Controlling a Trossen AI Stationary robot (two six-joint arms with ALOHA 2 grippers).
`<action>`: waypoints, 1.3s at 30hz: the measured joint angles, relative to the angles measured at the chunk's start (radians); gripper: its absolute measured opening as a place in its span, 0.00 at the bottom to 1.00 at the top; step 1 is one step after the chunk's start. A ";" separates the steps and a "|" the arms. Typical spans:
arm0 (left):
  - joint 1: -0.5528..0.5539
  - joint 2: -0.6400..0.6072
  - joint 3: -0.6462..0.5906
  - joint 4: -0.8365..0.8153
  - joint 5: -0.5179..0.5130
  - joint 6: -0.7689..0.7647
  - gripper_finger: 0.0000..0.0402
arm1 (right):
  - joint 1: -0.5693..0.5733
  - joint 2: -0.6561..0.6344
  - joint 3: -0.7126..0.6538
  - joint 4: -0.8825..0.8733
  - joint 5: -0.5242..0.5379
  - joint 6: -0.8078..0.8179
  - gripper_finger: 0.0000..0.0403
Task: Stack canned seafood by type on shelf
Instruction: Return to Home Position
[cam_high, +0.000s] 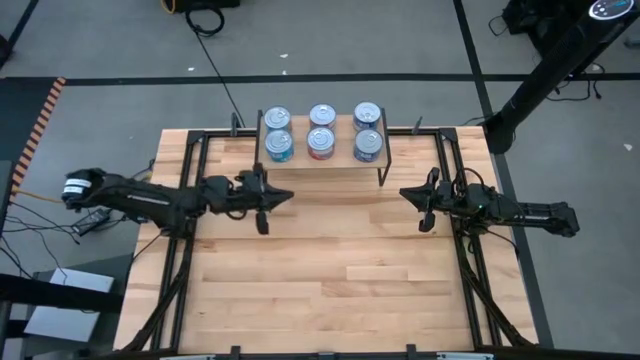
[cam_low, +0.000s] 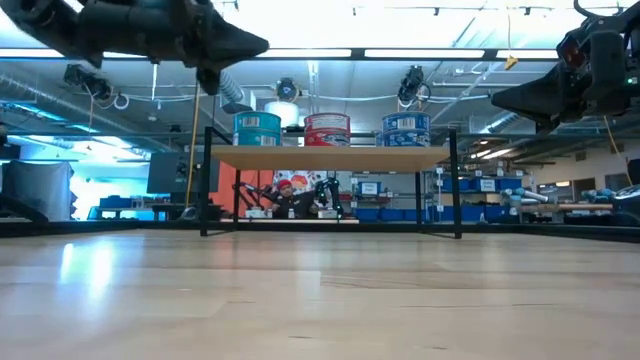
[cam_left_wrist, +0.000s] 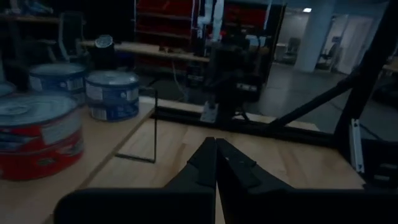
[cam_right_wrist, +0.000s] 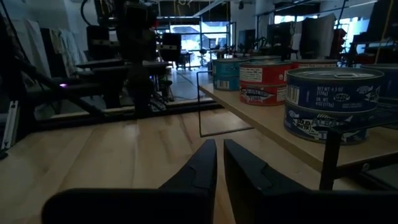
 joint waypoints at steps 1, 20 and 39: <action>0.006 -0.024 -0.014 0.004 0.009 0.008 0.02 | 0.000 0.000 0.000 0.000 0.000 0.000 0.10; 0.138 -0.440 -0.362 0.065 0.033 -0.044 0.02 | 0.000 0.000 0.000 0.008 0.003 0.000 0.10; 0.149 -1.045 -0.410 -0.592 -0.011 -0.037 0.02 | 0.000 0.000 0.000 0.007 -0.001 0.000 0.11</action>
